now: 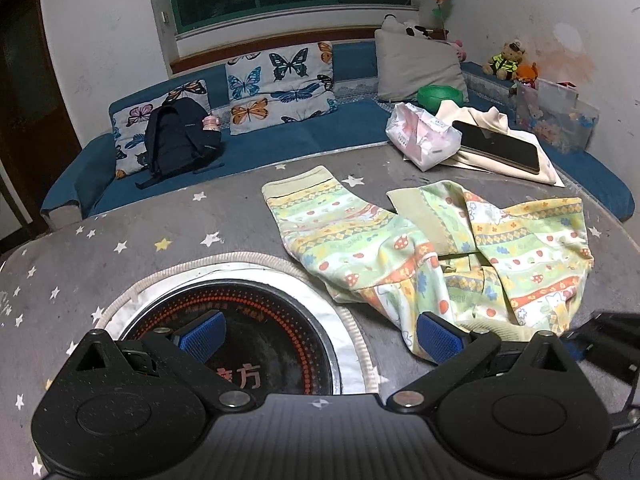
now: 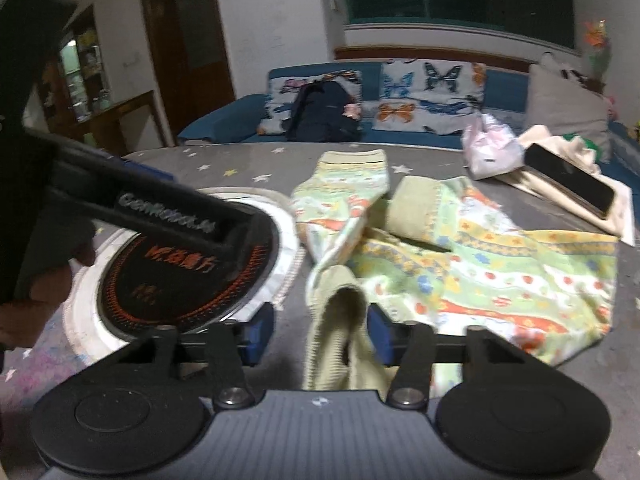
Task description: Fold clothes
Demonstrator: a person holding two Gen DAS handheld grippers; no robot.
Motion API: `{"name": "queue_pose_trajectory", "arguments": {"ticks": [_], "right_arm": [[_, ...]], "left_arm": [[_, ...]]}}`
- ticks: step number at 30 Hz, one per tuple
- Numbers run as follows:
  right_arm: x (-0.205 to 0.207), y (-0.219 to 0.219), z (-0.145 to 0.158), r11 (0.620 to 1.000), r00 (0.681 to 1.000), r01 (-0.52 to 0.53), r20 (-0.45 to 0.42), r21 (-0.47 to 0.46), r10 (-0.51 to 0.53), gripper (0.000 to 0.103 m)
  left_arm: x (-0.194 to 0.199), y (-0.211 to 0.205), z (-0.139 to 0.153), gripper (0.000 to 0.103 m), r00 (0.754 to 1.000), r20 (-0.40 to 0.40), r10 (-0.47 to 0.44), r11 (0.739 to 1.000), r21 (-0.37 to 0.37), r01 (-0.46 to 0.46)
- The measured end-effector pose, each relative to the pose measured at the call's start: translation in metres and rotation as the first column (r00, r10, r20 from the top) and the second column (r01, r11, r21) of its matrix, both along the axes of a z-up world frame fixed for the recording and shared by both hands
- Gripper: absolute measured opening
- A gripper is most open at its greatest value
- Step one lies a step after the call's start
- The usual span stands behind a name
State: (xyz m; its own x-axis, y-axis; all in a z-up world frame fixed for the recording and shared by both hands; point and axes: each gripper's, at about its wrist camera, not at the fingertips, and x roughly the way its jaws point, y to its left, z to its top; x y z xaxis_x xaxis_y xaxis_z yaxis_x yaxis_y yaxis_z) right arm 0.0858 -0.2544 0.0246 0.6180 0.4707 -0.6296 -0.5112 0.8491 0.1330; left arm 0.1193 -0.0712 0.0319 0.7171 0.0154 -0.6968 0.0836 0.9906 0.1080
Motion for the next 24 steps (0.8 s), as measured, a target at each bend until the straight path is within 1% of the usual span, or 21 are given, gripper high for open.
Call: {"name": "queue_pose_trajectory", "arguments": {"ticks": [1, 2, 3, 4, 5, 11, 16, 19, 22, 23, 24], "right_arm": [[0.0, 0.0, 0.0, 1.0, 1.0, -0.007, -0.001, 0.002, 0.007, 0.029], [0.0, 0.001, -0.001, 1.0, 1.0, -0.014, -0.001, 0.004, 0.014, 0.019], [-0.001, 0.001, -0.001, 1.0, 1.0, -0.02, -0.001, 0.005, 0.02, 0.013], [-0.002, 0.001, 0.0, 1.0, 1.0, -0.024, 0.0, 0.004, 0.024, 0.012], [-0.004, 0.001, 0.0, 1.0, 1.0, -0.031, 0.002, 0.001, 0.031, 0.008], [-0.02, 0.007, 0.0, 0.991, 0.993, -0.114, 0.026, -0.064, 0.116, 0.007], [-0.034, 0.011, -0.005, 0.979, 0.983, -0.183, 0.015, -0.089, 0.185, 0.007], [-0.045, 0.015, -0.006, 0.971, 0.975, -0.222, 0.005, -0.091, 0.224, 0.007], [-0.053, 0.017, -0.007, 0.964, 0.968, -0.251, -0.002, -0.092, 0.252, 0.007], [-0.057, 0.018, -0.007, 0.961, 0.965, -0.261, -0.005, -0.093, 0.262, 0.007], [-0.06, 0.019, -0.009, 0.958, 0.962, -0.271, -0.01, -0.093, 0.271, 0.007]], "left_arm": [[0.001, -0.001, 0.0, 0.103, 1.0, 0.0, -0.004, 1.0, 0.001, 0.004], [0.002, -0.002, 0.0, 0.103, 1.0, 0.0, -0.008, 1.0, 0.002, 0.008], [0.003, -0.004, 0.001, 0.103, 1.0, 0.001, -0.014, 1.0, 0.003, 0.014], [0.004, -0.005, 0.001, 0.103, 1.0, 0.003, -0.02, 1.0, 0.003, 0.02], [0.005, -0.007, 0.002, 0.103, 1.0, 0.005, -0.026, 1.0, 0.004, 0.025], [0.011, -0.021, 0.002, 0.103, 0.998, 0.014, -0.065, 0.998, 0.013, 0.065], [0.016, -0.03, -0.009, 0.1, 0.995, -0.011, -0.099, 0.995, 0.022, 0.099], [0.019, -0.033, -0.018, 0.094, 0.993, -0.035, -0.115, 0.993, 0.031, 0.116], [0.02, -0.032, -0.029, 0.087, 0.991, -0.062, -0.117, 0.992, 0.04, 0.119], [0.021, -0.031, -0.032, 0.082, 0.991, -0.069, -0.117, 0.992, 0.041, 0.12], [0.021, -0.03, -0.035, 0.075, 0.99, -0.077, -0.117, 0.992, 0.044, 0.12]]}}
